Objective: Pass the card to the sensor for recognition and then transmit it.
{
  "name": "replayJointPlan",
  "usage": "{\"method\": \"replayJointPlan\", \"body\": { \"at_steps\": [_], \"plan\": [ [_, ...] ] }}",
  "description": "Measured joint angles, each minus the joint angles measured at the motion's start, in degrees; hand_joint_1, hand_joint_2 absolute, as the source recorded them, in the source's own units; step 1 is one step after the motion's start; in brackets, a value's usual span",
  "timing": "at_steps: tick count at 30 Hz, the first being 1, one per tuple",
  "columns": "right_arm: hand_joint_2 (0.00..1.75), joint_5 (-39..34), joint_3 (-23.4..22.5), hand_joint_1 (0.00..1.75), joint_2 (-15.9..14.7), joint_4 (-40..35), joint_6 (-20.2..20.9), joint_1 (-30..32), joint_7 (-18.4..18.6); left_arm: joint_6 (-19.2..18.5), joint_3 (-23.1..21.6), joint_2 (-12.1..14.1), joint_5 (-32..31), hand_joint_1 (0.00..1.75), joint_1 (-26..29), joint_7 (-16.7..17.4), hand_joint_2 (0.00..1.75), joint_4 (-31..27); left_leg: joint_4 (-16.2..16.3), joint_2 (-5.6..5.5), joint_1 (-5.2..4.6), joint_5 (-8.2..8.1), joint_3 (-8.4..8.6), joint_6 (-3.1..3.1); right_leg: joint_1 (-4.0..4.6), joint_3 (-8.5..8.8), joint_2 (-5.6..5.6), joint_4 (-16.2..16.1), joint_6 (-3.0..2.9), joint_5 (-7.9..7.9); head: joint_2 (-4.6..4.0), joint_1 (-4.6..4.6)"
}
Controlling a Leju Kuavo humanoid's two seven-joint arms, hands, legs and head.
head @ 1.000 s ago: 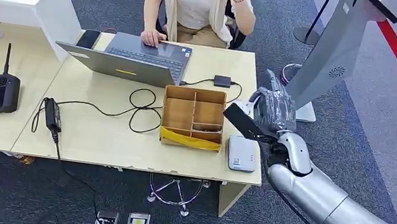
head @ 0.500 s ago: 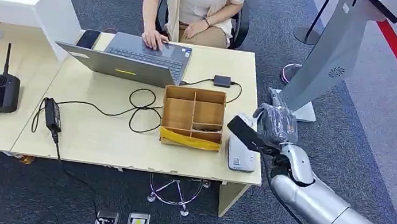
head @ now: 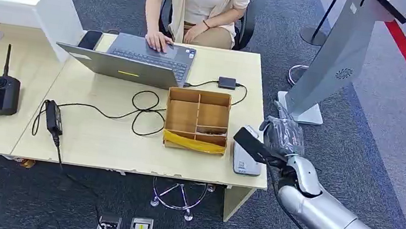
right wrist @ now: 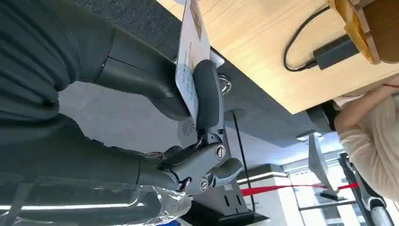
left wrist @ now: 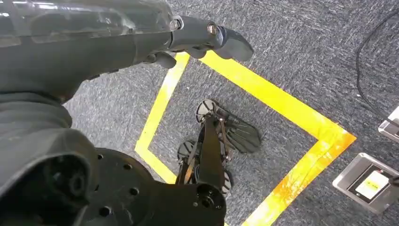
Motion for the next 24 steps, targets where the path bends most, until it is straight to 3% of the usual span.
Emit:
{"method": "replayJointPlan", "body": {
  "at_steps": [24],
  "plan": [
    [1.75,-2.4,0.0,1.75,1.5,5.2,1.0,3.1,-3.5,0.8,-1.9,0.0,2.3,0.0,-0.1,0.0,0.0,0.0,0.0,0.0,0.0,0.0,-0.02,0.0,0.0,0.0,-0.01,0.0,0.0,0.0,0.0,0.0]
  ]
}}
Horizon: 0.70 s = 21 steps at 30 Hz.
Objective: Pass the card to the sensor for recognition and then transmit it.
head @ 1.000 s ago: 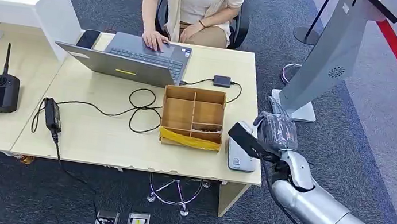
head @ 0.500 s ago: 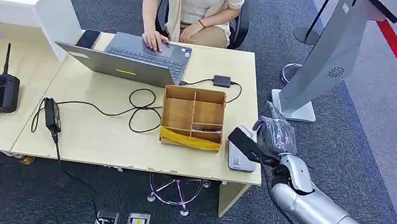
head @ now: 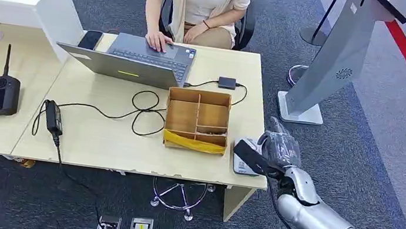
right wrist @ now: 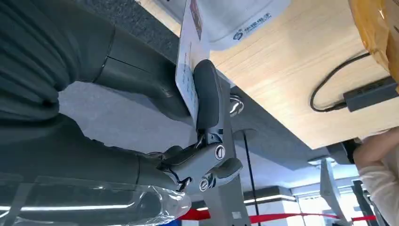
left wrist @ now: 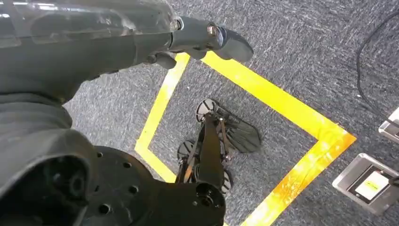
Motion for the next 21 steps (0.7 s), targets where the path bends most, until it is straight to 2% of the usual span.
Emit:
{"method": "replayJointPlan", "body": {
  "at_steps": [21],
  "plan": [
    [1.75,-1.7,0.1,1.75,2.4,4.0,0.1,-0.9,-0.9,0.0,-1.7,0.0,2.4,0.0,-0.1,0.0,0.0,0.0,0.0,0.0,0.0,0.0,0.0,0.0,0.0,0.0,-0.02,0.0,0.0,0.0,0.0,0.0]
  ]
}}
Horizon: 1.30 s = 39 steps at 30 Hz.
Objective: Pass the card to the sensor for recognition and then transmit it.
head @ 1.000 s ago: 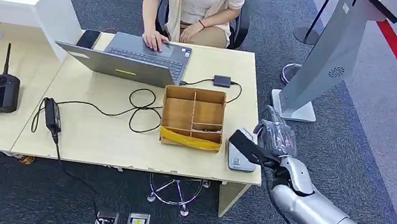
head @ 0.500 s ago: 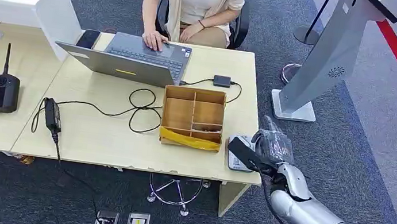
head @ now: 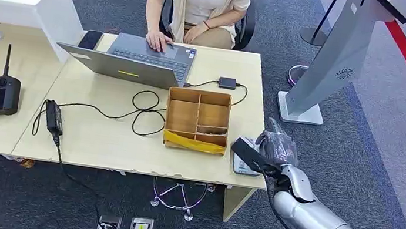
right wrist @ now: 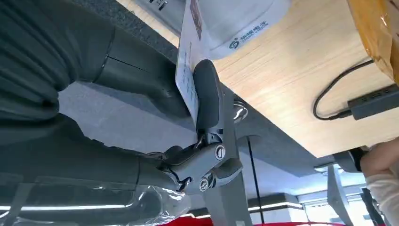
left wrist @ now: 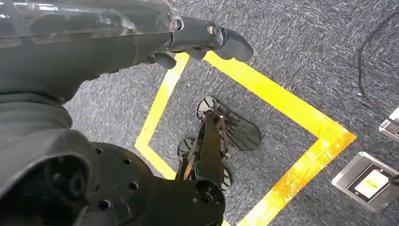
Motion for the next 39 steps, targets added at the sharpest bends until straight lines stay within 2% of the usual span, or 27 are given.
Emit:
{"method": "replayJointPlan", "body": {
  "at_steps": [34,39],
  "plan": [
    [1.75,-1.6,0.8,1.75,0.9,3.3,1.1,-1.2,0.0,1.2,-2.8,0.0,4.5,0.0,-0.1,0.0,0.0,-0.1,0.0,0.01,0.0,0.0,0.05,0.0,0.0,0.01,0.05,0.0,0.0,0.01,0.0,0.0],
    [1.75,-0.8,0.8,1.75,0.9,3.5,-0.1,-1.4,0.1,1.2,-3.9,0.0,5.5,0.0,-0.1,0.0,0.0,-0.1,0.0,0.02,0.0,0.0,0.05,0.0,0.0,0.02,0.05,0.0,0.02,0.03,0.0,0.0]
  ]
}}
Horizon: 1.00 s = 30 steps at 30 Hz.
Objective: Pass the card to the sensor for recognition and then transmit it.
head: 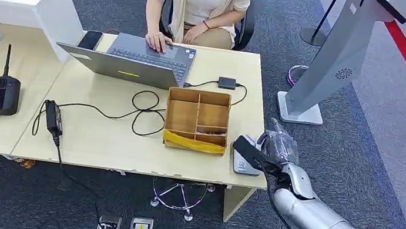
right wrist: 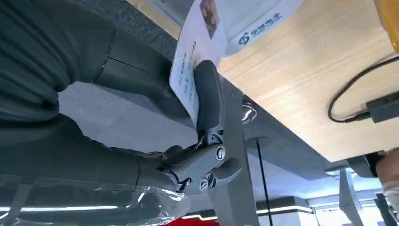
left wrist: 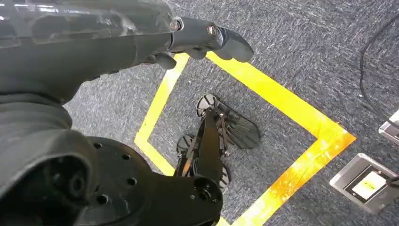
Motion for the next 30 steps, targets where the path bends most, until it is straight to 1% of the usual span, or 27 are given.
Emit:
{"method": "replayJointPlan", "body": {
  "at_steps": [5,9,13,17,20,23,30],
  "plan": [
    [1.75,3.8,0.0,1.75,-0.2,-0.8,0.3,-2.3,2.5,0.1,-1.1,0.0,1.1,0.0,-0.1,0.0,0.0,0.0,0.0,0.02,-0.01,0.02,-0.05,0.0,-0.01,-0.02,0.03,0.0,0.0,0.05,0.0,0.0],
    [1.75,8.4,0.0,1.75,-0.5,-4.3,3.1,-7.4,4.6,0.2,-2.4,0.1,2.2,0.0,-0.7,0.0,0.0,0.0,0.0,0.07,-0.01,0.04,-0.01,-0.01,-0.01,-0.05,0.03,0.1,-0.01,0.05,0.0,0.0],
    [1.75,10.4,0.3,1.75,-0.2,-7.1,6.4,-11.7,5.2,0.7,-4.2,0.2,3.8,0.0,-0.9,0.0,0.0,-0.2,0.0,0.03,-0.02,0.1,-0.13,-0.01,-0.02,-0.12,0.02,0.1,-0.01,0.06,0.0,0.0],
    [1.75,11.6,1.1,1.75,1.7,-9.4,9.1,-17.9,5.0,1.1,-6.2,0.3,5.4,0.0,-1.1,0.3,0.0,-0.4,0.0,0.05,-0.02,0.11,-0.13,-0.02,-0.02,-0.18,0.03,0.2,-0.02,0.06,0.0,0.0],
    [1.75,11.5,1.8,1.75,3.4,-10.2,10.3,-21.0,5.0,1.3,-7.3,0.3,6.0,0.0,-1.1,0.4,0.0,-0.5,0.0,0.04,-0.02,0.11,-0.13,-0.03,-0.02,-0.2,0.03,0.2,-0.02,0.06,0.0,-0.02],
    [1.75,10.8,2.7,1.75,5.3,-10.2,10.6,-22.9,4.5,1.3,-8.1,0.3,6.6,0.0,-1.1,0.4,0.0,-0.6,0.0,0.03,-0.01,0.14,-0.13,-0.06,-0.01,-0.21,0.0,0.3,-0.03,0.06,0.0,0.0],
    [1.75,7.3,4.8,1.75,8.4,-8.8,10.4,-24.5,3.4,1.3,-10.0,0.3,8.5,0.0,-1.2,0.4,0.0,-0.8,0.0,0.03,-0.02,0.14,-0.13,-0.06,-0.02,-0.2,0.03,0.3,-0.03,0.06,0.0,-0.02]
  ]
}}
